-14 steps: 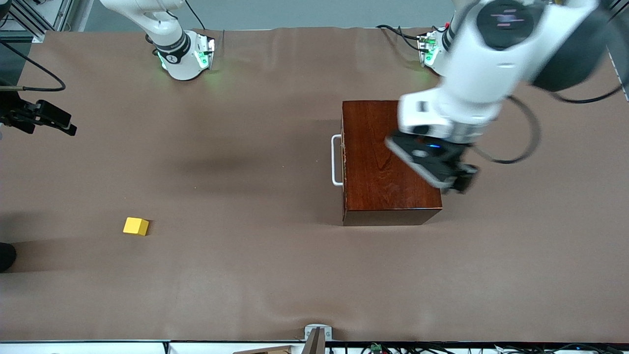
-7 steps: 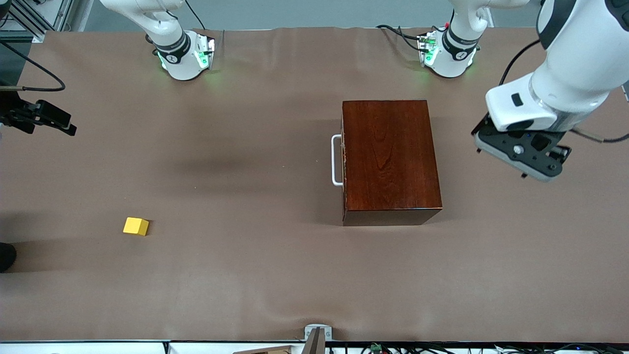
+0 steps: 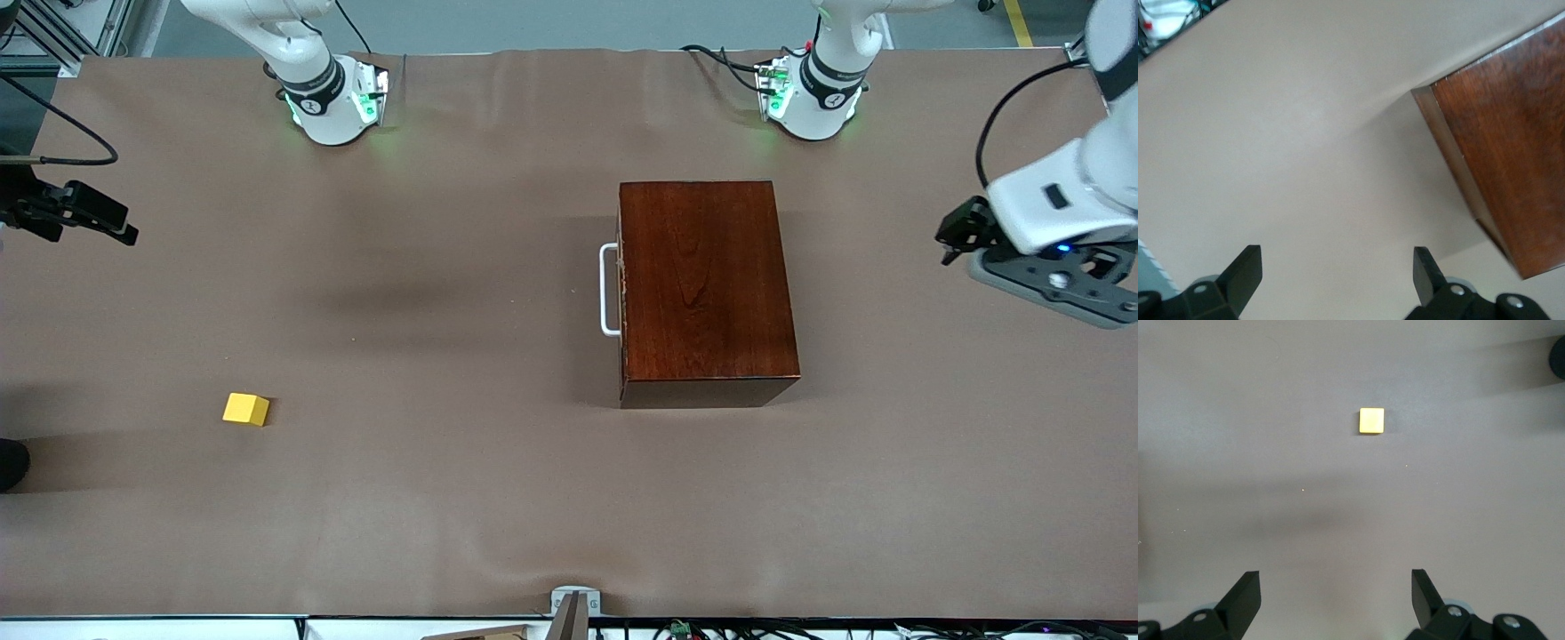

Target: Open drawer, take yellow block, close drawer

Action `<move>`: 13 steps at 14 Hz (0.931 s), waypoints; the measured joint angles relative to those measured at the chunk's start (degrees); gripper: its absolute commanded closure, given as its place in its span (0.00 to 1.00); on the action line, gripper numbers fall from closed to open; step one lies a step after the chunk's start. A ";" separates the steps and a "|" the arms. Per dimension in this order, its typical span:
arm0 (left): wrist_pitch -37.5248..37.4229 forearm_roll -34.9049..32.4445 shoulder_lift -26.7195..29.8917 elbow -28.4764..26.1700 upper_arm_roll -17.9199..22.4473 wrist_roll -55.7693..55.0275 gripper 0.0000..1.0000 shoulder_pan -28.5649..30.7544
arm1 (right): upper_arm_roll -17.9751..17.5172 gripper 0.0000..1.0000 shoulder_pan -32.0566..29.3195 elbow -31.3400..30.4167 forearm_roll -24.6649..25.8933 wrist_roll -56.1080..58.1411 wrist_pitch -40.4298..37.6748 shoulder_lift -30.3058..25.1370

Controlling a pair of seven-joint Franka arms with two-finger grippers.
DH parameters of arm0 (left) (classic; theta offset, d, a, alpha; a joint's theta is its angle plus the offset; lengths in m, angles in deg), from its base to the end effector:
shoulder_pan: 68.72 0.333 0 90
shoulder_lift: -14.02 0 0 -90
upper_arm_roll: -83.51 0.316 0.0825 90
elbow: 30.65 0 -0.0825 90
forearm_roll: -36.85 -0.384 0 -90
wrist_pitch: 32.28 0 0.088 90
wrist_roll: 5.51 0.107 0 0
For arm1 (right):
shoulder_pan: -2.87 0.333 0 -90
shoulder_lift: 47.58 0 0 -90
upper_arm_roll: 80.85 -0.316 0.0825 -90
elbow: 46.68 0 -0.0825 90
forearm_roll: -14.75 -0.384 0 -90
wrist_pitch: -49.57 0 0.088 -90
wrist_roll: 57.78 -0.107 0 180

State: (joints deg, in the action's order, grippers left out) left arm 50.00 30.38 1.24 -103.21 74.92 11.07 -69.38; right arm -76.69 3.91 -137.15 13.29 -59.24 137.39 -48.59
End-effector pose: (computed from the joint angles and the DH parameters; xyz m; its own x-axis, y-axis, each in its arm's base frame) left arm 0.6038 -0.0728 0.6264 0.9052 -0.4190 -0.0711 -0.4232 -0.9039 -0.0617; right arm 0.5444 -0.0272 0.6271 0.9965 -0.0788 -0.0293 -0.0796 -0.9965 -0.0260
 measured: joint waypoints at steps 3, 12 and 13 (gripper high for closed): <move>0.00 3.53 0.01 -0.17 2.88 -15.21 0.00 -0.79 | 0.00 0.00 0.00 0.00 0.00 0.00 0.00 0.00; 8.70 4.55 10.32 -14.75 5.55 -23.17 0.00 -2.54 | 0.00 0.00 0.00 0.01 0.00 0.00 0.03 0.00; 9.05 5.06 11.25 -15.98 6.34 -23.05 0.00 -2.60 | 0.01 0.00 0.00 0.01 0.00 0.00 0.04 0.00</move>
State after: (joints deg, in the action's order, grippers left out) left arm 59.05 35.44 12.49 -119.19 81.26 -11.98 -71.97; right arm -76.68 3.91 -137.14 13.29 -59.24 137.43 -48.59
